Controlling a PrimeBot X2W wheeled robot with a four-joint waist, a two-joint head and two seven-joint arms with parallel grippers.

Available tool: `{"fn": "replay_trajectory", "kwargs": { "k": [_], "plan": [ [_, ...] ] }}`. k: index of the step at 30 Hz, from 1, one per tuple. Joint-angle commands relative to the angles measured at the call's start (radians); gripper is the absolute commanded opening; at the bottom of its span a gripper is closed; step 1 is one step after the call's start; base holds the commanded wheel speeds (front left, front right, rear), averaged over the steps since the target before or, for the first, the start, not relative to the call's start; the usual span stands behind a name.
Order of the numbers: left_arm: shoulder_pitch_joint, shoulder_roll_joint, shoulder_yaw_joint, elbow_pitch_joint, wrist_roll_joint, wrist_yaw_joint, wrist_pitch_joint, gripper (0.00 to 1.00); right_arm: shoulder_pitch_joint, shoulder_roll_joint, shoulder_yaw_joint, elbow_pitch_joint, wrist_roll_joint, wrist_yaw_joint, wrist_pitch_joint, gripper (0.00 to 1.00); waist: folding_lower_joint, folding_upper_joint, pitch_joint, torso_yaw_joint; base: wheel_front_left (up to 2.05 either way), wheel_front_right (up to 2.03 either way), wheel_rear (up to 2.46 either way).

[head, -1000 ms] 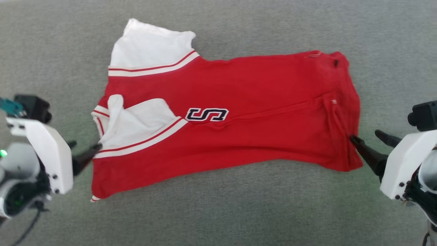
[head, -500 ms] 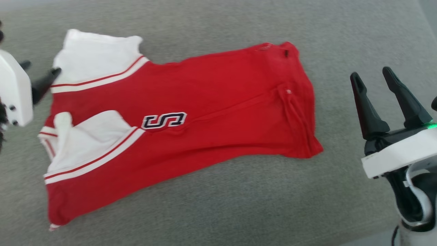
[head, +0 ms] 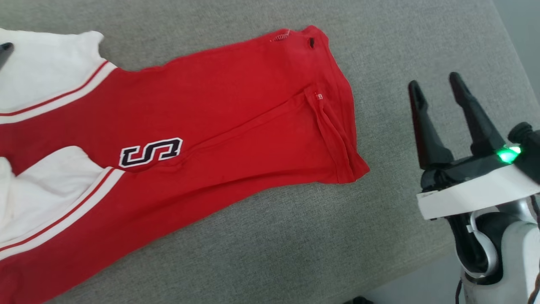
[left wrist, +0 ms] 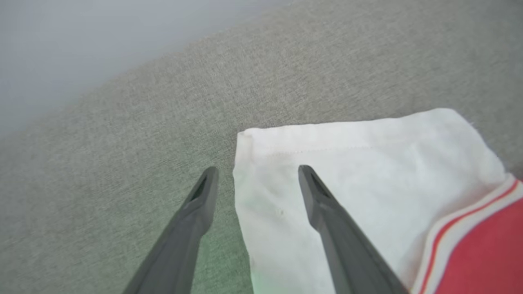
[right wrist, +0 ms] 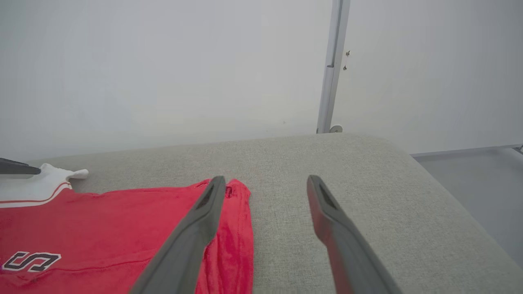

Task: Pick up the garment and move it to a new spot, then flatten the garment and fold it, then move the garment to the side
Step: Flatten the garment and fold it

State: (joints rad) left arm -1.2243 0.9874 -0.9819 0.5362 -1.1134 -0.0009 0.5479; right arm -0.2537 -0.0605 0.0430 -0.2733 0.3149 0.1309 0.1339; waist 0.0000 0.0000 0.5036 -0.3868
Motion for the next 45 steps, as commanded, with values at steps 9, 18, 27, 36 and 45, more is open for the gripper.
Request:
{"fn": "replay_trajectory", "kwargs": {
  "k": [9, 18, 27, 36, 45],
  "plan": [
    [-0.030, -0.085, -0.048, 0.174, 0.008, -0.023, 0.106, 0.00, -0.116, -0.022, 0.050, 0.052, 0.019, 0.000, 0.070, 1.00, 0.0000, 0.0000, 0.062, -0.007, 0.00, 0.00, 0.00],
    [-0.101, -0.168, -0.072, 0.216, 0.031, -0.053, 0.163, 0.00, -0.425, -0.125, 0.167, 0.294, 0.115, -0.001, 0.253, 1.00, 0.0000, 0.0000, 0.095, 0.028, 0.00, 0.00, 0.00],
    [-0.137, -0.237, -0.074, 0.235, 0.039, -0.078, 0.131, 0.00, -0.665, -0.180, 0.278, 0.588, 0.201, -0.001, 0.433, 1.00, 0.0000, 0.0000, 0.108, 0.077, 0.00, 0.00, 0.00],
    [-0.146, -0.296, -0.064, 0.257, 0.023, -0.098, 0.076, 0.00, -0.771, -0.181, 0.393, 0.794, 0.309, 0.000, 0.632, 0.00, 0.0000, 0.0000, 0.104, 0.126, 0.00, 0.00, 0.00],
    [-0.165, -0.327, -0.051, 0.274, 0.024, -0.107, 0.006, 0.00, -0.778, -0.262, 0.415, 0.801, 0.345, -0.001, 0.579, 0.00, 0.0000, 0.0000, 0.036, 0.186, 0.00, 0.00, 0.00]
  ]
}}
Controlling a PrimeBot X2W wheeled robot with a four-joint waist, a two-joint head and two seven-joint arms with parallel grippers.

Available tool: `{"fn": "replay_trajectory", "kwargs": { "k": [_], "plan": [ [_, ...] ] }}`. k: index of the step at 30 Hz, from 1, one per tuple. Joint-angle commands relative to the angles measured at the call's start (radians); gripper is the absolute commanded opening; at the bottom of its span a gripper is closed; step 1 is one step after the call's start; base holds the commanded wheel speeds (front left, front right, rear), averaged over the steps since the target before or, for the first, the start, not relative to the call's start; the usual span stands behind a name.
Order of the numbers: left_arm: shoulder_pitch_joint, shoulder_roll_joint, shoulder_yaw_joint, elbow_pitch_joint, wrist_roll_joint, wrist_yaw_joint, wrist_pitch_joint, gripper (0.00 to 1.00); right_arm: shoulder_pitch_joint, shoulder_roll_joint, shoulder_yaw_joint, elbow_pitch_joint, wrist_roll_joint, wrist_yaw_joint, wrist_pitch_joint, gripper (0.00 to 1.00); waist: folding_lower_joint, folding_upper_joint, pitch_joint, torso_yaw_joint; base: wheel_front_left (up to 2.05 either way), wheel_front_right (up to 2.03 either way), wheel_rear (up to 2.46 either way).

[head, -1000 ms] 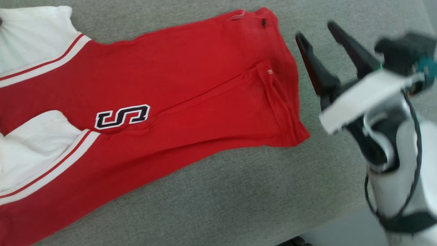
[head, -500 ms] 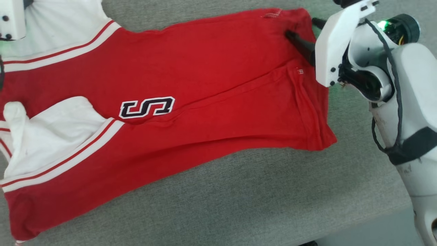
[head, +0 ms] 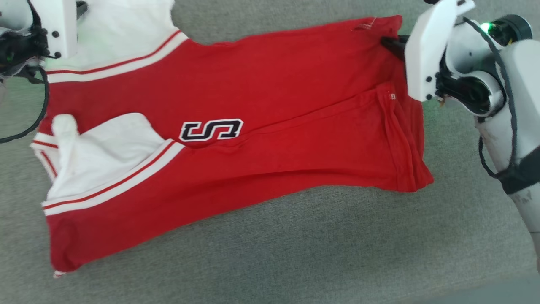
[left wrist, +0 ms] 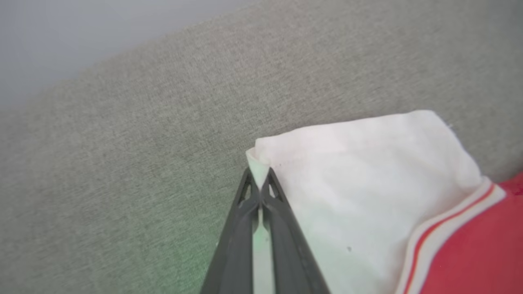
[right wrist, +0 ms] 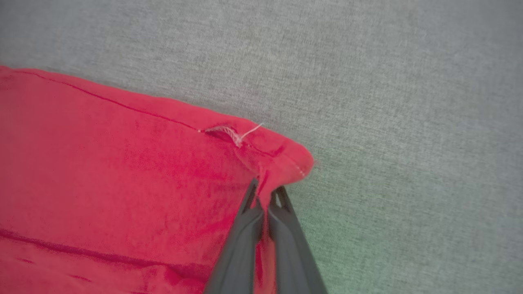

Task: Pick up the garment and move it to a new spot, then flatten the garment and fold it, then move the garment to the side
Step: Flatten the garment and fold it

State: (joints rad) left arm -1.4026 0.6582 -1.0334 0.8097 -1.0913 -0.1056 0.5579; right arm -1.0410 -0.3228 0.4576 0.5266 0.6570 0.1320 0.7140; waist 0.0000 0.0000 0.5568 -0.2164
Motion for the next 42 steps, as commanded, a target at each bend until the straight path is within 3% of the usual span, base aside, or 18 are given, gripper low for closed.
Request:
{"fn": "replay_trajectory", "kwargs": {
  "k": [1, 9, 16, 21, 22, 30, 34, 37, 39, 40, 42],
  "plan": [
    [0.008, -0.001, 0.002, -0.004, 0.003, -0.005, -0.011, 0.00, 0.016, -0.009, -0.003, -0.004, 0.008, -0.003, -0.013, 0.00, 0.0000, 0.0000, -0.028, 0.022, 0.00, 0.00, 0.00],
    [0.013, 0.003, 0.010, -0.080, -0.029, -0.016, -0.017, 0.00, 0.106, -0.082, -0.010, -0.071, 0.037, -0.003, -0.115, 0.00, 0.0000, 0.0000, -0.117, 0.072, 0.00, 0.00, 0.00],
    [0.083, 0.071, 0.009, -0.250, -0.079, 0.015, 0.048, 0.00, 0.230, -0.172, 0.001, -0.180, 0.066, -0.002, -0.163, 0.00, 0.0000, 0.0000, -0.198, 0.112, 0.00, 0.00, 0.00],
    [0.162, 0.153, 0.007, -0.439, -0.122, 0.107, 0.104, 0.00, 0.325, -0.227, -0.013, -0.270, 0.098, -0.003, -0.178, 0.00, 0.0000, 0.0000, -0.234, 0.134, 0.00, 0.00, 0.00],
    [0.162, 0.153, 0.007, -0.439, -0.122, 0.107, 0.104, 0.00, 0.325, -0.227, -0.013, -0.270, 0.098, -0.003, -0.178, 0.00, 0.0000, 0.0000, -0.234, 0.134, 0.00, 0.00, 0.00],
    [0.342, 0.317, -0.011, -0.845, -0.190, 0.302, 0.157, 0.00, 0.507, -0.310, -0.061, -0.411, 0.125, -0.003, -0.161, 0.00, 0.0000, 0.0000, -0.266, 0.160, 0.00, 0.00, 0.00],
    [0.433, 0.373, -0.031, -0.979, -0.213, 0.381, 0.149, 0.00, 0.579, -0.307, -0.091, -0.421, 0.123, -0.003, -0.139, 0.00, 0.0000, 0.0000, -0.268, 0.164, 0.00, 0.00, 0.00],
    [0.498, 0.378, -0.049, -0.999, -0.236, 0.405, 0.122, 0.00, 0.602, -0.279, -0.108, -0.395, 0.114, -0.003, -0.136, 0.00, 0.0000, 0.0000, -0.267, 0.164, 0.00, 0.00, 0.00],
    [0.537, 0.368, -0.063, -0.971, -0.247, 0.404, 0.106, 0.00, 0.603, -0.259, -0.112, -0.367, 0.092, -0.002, -0.145, 0.70, 0.0000, 0.0000, -0.268, 0.163, 0.00, 0.00, 0.00],
    [0.550, 0.359, -0.063, -0.951, -0.256, 0.399, 0.091, 0.01, 0.602, -0.245, -0.117, -0.348, 0.090, -0.003, -0.144, 1.00, 0.0000, 0.0000, -0.268, 0.163, 0.00, 0.00, 0.00],
    [0.572, 0.342, -0.060, -0.904, -0.258, 0.392, 0.061, 0.40, 0.594, -0.226, -0.115, -0.328, 0.079, -0.002, -0.143, 1.00, 0.0000, 0.0000, -0.274, 0.164, 0.00, 0.00, 0.00]
  ]
}}
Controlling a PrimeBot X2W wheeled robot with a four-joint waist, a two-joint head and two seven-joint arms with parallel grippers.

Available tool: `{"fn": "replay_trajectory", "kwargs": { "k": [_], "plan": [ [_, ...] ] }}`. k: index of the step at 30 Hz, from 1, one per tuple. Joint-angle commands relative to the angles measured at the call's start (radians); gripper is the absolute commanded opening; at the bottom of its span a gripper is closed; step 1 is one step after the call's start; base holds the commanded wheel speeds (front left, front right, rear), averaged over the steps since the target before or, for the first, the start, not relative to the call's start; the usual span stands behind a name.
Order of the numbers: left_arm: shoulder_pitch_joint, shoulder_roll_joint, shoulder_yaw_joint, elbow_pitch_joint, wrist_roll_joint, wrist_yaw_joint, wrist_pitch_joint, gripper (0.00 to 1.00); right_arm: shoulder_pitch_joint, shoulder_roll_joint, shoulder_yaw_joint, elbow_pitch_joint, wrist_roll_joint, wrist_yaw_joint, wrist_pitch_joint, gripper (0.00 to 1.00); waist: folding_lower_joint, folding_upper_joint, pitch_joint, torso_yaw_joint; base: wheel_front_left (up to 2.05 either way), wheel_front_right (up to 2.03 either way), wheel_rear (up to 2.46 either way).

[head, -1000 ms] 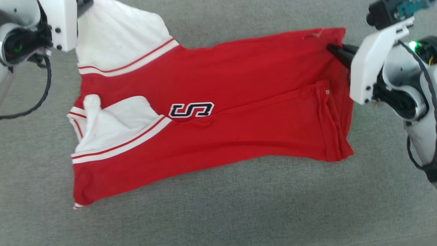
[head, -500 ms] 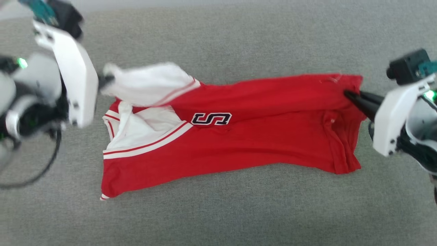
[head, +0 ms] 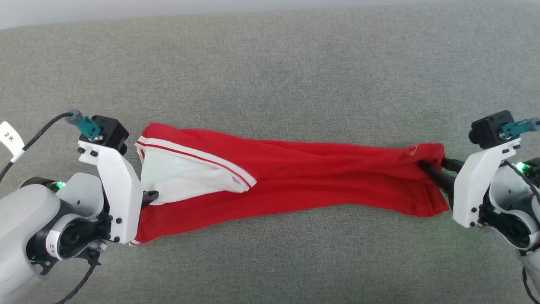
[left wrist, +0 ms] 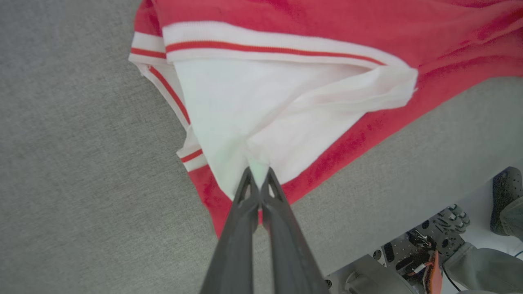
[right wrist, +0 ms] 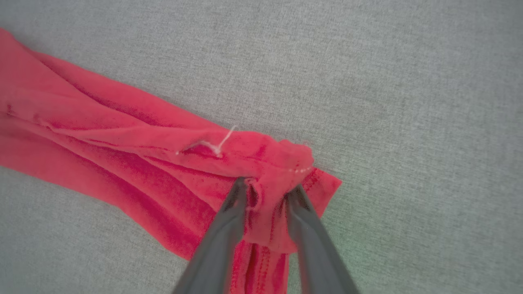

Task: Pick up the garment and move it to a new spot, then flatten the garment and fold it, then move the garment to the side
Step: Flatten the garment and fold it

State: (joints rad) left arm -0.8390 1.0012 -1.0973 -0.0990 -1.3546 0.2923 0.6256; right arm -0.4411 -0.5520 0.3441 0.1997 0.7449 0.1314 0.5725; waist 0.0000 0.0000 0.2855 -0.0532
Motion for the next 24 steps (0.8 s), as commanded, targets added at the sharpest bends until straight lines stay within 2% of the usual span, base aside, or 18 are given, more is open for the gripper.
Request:
{"fn": "replay_trajectory", "kwargs": {
  "k": [1, 2, 7, 12, 18, 23, 24],
  "plan": [
    [0.016, -0.008, 0.006, 0.028, 0.002, -0.014, -0.022, 0.77, -0.006, 0.008, 0.001, 0.007, -0.010, -0.001, 0.002, 1.00, 0.0000, 0.0000, -0.006, 0.001, 0.00, 0.00, 0.00],
    [0.023, -0.014, 0.010, 0.045, -0.002, -0.021, -0.039, 1.00, -0.004, 0.011, 0.002, 0.011, -0.009, -0.001, 0.007, 1.00, 0.0000, 0.0000, -0.010, 0.001, 0.00, 0.00, 0.00],
    [0.053, -0.016, 0.042, 0.092, -0.011, -0.057, -0.138, 1.00, 0.028, -0.002, -0.019, -0.016, -0.011, -0.001, 0.018, 1.00, 0.0000, 0.0000, -0.038, 0.001, 0.00, 0.00, 0.00],
    [0.101, 0.001, 0.083, 0.085, 0.001, -0.089, -0.289, 1.00, 0.084, -0.002, -0.100, -0.070, -0.011, -0.001, 0.020, 1.00, 0.0000, 0.0000, -0.063, 0.000, 0.00, 0.00, 0.00],
    [0.178, 0.020, 0.127, 0.061, 0.052, -0.116, -0.530, 1.00, 0.151, 0.051, -0.241, -0.088, -0.048, -0.001, 0.064, 1.00, 0.0000, 0.0000, -0.074, 0.011, 0.00, 0.00, 0.00],
    [0.237, 0.013, 0.154, 0.052, 0.110, -0.110, -0.726, 1.00, 0.179, 0.092, -0.309, -0.064, -0.063, -0.001, 0.113, 1.00, 0.0000, 0.0000, -0.071, 0.043, 0.00, 0.00, 0.00],
    [0.237, 0.013, 0.154, 0.052, 0.110, -0.110, -0.726, 1.00, 0.179, 0.092, -0.309, -0.064, -0.063, -0.001, 0.113, 1.00, 0.0000, 0.0000, -0.071, 0.043, 0.00, 0.00, 0.00]
  ]
}}
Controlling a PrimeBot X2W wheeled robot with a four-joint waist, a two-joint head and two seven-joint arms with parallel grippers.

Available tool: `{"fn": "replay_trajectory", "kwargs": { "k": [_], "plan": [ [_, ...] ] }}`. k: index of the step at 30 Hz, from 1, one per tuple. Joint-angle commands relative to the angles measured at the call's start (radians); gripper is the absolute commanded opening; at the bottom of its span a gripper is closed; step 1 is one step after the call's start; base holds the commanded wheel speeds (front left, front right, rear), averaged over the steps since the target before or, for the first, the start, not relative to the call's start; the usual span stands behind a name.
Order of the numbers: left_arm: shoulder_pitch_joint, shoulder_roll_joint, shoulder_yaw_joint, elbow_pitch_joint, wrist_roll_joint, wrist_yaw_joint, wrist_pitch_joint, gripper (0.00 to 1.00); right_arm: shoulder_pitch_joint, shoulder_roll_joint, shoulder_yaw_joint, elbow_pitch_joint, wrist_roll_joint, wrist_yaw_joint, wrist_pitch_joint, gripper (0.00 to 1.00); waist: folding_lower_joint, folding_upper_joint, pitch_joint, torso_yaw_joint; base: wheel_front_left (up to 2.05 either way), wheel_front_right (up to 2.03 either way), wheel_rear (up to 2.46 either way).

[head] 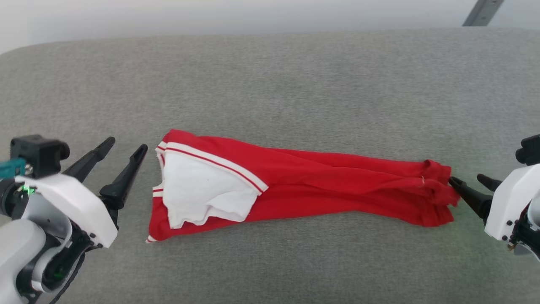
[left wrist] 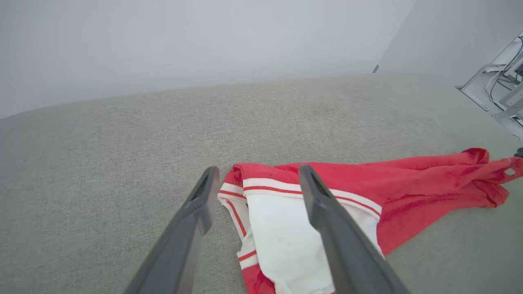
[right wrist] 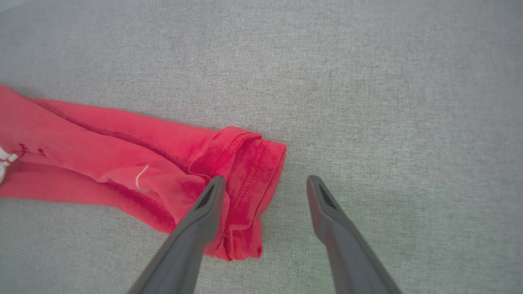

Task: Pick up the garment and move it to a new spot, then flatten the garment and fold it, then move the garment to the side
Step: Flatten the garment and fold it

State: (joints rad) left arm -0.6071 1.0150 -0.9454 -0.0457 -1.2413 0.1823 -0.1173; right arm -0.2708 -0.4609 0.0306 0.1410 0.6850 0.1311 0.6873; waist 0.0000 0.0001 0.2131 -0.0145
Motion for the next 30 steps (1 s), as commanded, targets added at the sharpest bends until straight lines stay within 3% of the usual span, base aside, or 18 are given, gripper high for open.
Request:
{"fn": "replay_trajectory", "kwargs": {
  "k": [1, 6, 11, 17, 18, 19, 20, 30],
  "plan": [
    [0.016, -0.002, 0.006, 0.000, 0.008, 0.005, -0.018, 1.00, 0.009, 0.009, -0.002, 0.005, -0.006, -0.001, 0.006, 1.00, 0.0000, -0.0001, 0.003, 0.010, 0.00, 0.00, 0.00],
    [0.065, -0.026, 0.032, 0.012, 0.058, 0.023, -0.126, 1.00, -0.008, 0.030, -0.026, 0.073, -0.018, -0.001, 0.034, 1.00, 0.0000, -0.0001, 0.011, 0.051, 0.00, 0.00, 0.00],
    [0.138, -0.073, 0.092, 0.019, 0.085, 0.045, -0.148, 1.00, -0.040, 0.047, -0.032, 0.168, -0.023, -0.001, 0.064, 1.00, 0.0000, -0.0001, 0.016, 0.092, 0.00, 0.00, 0.00],
    [0.247, -0.156, 0.229, 0.023, 0.173, 0.043, -0.148, 1.00, -0.079, 0.068, 0.027, 0.296, -0.009, -0.001, 0.111, 1.00, 0.0000, -0.0001, 0.016, 0.138, 0.00, 0.00, 0.00],
    [0.264, -0.169, 0.253, 0.022, 0.192, 0.040, -0.148, 1.00, -0.083, 0.074, 0.046, 0.311, 0.001, 0.000, 0.126, 0.95, 0.0000, -0.0001, 0.016, 0.145, 0.00, 0.00, 0.00],
    [0.281, -0.186, 0.278, 0.024, 0.208, 0.034, -0.148, 1.00, -0.085, 0.079, 0.065, 0.318, 0.016, 0.002, 0.140, 0.27, 0.0000, -0.0001, 0.016, 0.152, 0.00, 0.00, 0.00],
    [0.302, -0.202, 0.300, 0.026, 0.230, 0.026, -0.148, 1.00, -0.090, 0.080, 0.080, 0.321, 0.030, 0.003, 0.146, 0.00, 0.0000, -0.0001, 0.015, 0.157, 0.00, 0.00, 0.00],
    [0.485, -0.354, 0.551, 0.021, 0.405, -0.047, -0.148, 1.00, -0.147, -0.021, 0.066, 0.281, 0.113, 0.002, 0.141, 0.00, 0.0000, -0.0001, -0.008, 0.180, 0.00, 0.00, 0.00]
  ]
}}
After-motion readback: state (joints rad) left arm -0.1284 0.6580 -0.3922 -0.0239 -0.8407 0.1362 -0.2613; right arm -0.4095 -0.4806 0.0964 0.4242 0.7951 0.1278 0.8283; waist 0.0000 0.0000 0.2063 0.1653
